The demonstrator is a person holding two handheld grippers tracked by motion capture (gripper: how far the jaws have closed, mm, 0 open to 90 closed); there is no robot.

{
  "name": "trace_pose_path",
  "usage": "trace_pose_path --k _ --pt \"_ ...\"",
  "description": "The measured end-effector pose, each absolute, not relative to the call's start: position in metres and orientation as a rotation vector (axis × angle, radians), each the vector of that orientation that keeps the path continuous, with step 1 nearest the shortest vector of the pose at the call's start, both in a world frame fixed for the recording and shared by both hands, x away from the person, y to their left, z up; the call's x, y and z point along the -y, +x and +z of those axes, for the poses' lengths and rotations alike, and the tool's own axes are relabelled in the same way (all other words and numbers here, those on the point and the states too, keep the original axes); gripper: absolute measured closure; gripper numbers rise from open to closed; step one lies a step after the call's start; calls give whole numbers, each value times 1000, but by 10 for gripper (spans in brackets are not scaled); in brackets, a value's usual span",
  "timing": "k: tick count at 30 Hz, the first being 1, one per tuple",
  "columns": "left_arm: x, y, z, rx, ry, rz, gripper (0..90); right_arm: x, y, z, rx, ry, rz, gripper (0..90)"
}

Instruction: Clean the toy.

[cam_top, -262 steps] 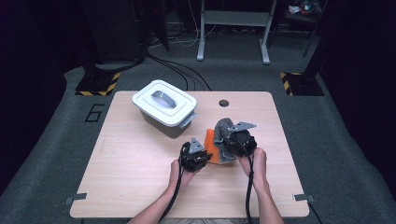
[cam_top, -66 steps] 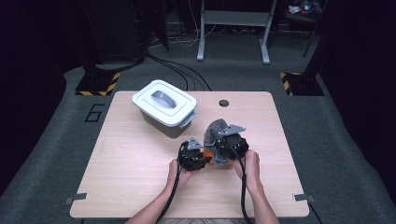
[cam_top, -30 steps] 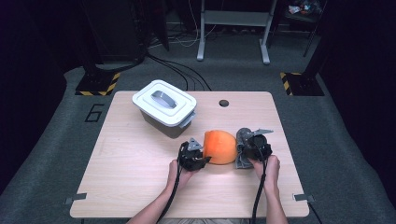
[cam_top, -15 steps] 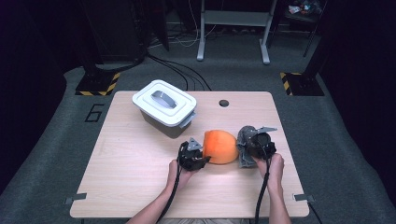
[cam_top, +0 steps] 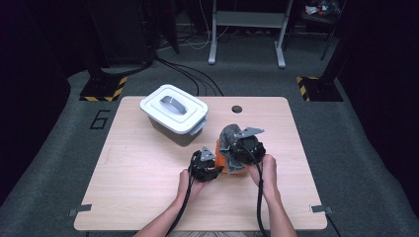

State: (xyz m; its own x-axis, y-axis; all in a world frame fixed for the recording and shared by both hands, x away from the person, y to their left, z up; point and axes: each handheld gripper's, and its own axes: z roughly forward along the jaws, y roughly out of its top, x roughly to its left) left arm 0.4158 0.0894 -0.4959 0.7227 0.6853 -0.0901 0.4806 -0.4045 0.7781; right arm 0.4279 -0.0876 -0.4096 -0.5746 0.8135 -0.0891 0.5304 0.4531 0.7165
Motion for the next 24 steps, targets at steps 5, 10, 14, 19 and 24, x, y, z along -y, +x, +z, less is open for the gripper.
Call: trace_pose_path --k 5,10,14,19,24 --pt "-91 418 -499 -891 2089 298 677 81 437 -420 -2302 1152 881 676" --pt "-90 418 -499 -893 2089 295 677 82 437 -421 -2300 1145 874 677" --pt "-89 416 -497 -890 2092 307 677 85 434 -419 -2306 1143 839 678" --pt "-88 417 -497 -879 2097 317 678 94 431 -418 -2291 1189 832 677" --pt "-88 417 -497 -884 2087 307 678 108 430 -419 -2265 1245 810 675"
